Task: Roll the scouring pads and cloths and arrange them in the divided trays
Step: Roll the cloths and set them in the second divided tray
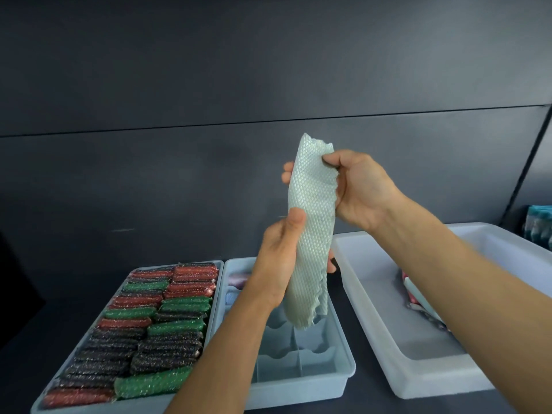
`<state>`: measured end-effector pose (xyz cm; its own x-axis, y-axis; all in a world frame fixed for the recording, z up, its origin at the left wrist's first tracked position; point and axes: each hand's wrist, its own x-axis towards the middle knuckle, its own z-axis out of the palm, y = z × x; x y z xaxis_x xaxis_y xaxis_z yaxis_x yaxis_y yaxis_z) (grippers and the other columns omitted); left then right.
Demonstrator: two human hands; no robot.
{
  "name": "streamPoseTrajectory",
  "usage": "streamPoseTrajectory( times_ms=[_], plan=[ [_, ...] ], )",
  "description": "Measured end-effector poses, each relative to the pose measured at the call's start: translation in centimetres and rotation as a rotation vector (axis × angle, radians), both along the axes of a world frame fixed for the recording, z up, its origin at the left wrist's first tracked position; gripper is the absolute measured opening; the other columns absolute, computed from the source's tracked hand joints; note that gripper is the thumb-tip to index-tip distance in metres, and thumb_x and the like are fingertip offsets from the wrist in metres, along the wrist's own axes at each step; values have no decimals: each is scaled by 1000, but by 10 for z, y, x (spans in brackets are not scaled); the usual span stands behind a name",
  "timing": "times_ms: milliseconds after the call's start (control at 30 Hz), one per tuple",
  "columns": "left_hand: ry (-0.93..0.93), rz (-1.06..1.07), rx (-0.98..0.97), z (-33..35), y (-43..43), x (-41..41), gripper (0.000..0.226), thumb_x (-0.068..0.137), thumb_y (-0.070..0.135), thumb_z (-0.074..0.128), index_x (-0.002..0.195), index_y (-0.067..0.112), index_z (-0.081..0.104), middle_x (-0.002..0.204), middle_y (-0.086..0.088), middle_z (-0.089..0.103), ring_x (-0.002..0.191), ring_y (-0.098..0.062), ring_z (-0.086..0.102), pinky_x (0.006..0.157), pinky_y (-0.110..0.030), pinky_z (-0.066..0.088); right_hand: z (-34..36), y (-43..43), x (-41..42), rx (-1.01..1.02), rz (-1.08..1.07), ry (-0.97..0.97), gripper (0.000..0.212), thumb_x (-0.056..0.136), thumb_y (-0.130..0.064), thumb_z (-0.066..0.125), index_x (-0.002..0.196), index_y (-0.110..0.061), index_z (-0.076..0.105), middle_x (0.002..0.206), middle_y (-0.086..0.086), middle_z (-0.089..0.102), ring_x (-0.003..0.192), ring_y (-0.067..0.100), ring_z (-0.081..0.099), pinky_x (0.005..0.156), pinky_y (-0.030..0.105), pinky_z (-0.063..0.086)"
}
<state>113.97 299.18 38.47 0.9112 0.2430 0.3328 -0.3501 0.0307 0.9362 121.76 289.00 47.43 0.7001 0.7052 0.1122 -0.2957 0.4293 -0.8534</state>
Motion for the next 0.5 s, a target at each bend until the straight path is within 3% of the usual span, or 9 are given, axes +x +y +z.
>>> streamPoseTrajectory(
  times_ms=[67, 133, 200, 300, 367, 433, 500],
  plan=[
    [-45, 151, -12, -2, -2, 3, 71, 85, 60, 49, 78, -11, 54, 57, -23, 51, 49, -28, 53, 50, -44, 55, -6, -1, 3, -30, -34, 3, 38, 102, -22, 33, 124, 2, 53, 110, 21, 69, 100, 33, 69, 81, 41, 58],
    [-111, 339, 77, -5, -2, 4, 66, 89, 55, 52, 56, 1, 32, 50, -13, 28, 46, -18, 30, 42, -29, 37, -12, -3, 5, -85, -62, -80, 46, 100, -38, 43, 122, -1, 58, 116, 17, 68, 105, 29, 67, 90, 42, 55],
    [-155, 476, 133, -5, -3, 4, 58, 91, 47, 51, 53, 16, 21, 48, 4, 18, 47, -9, 16, 43, -23, 20, -16, -7, 4, -201, -82, -273, 52, 87, -48, 57, 115, -5, 63, 109, 11, 69, 99, 23, 67, 91, 37, 55],
    [-174, 589, 233, -12, 1, 4, 62, 92, 58, 48, 51, 22, 19, 47, 10, 18, 48, -12, 17, 45, -29, 19, -20, -6, -3, -296, -180, -483, 32, 78, -18, 75, 106, -8, 64, 94, 8, 73, 86, 20, 71, 81, 32, 57],
    [-148, 645, 313, -16, 2, 4, 66, 90, 68, 44, 48, 22, 20, 44, 9, 19, 48, -13, 18, 47, -32, 20, -18, -3, -5, -297, -303, -530, 18, 80, -5, 74, 95, -8, 66, 87, 7, 73, 77, 19, 71, 77, 33, 58],
    [-120, 626, 341, -16, 2, 3, 67, 87, 72, 39, 46, 23, 22, 42, 9, 20, 46, -11, 19, 47, -32, 22, -14, 0, -7, -289, -375, -557, 6, 87, -11, 68, 86, -6, 66, 80, 7, 70, 71, 19, 67, 74, 36, 56],
    [-117, 465, 266, -16, 2, -1, 65, 83, 77, 37, 50, 22, 27, 47, 12, 29, 46, -7, 27, 49, -27, 27, -9, 0, -7, -299, -387, -551, 24, 93, -24, 61, 86, -2, 66, 78, 9, 67, 69, 20, 63, 69, 36, 54]
  ],
)
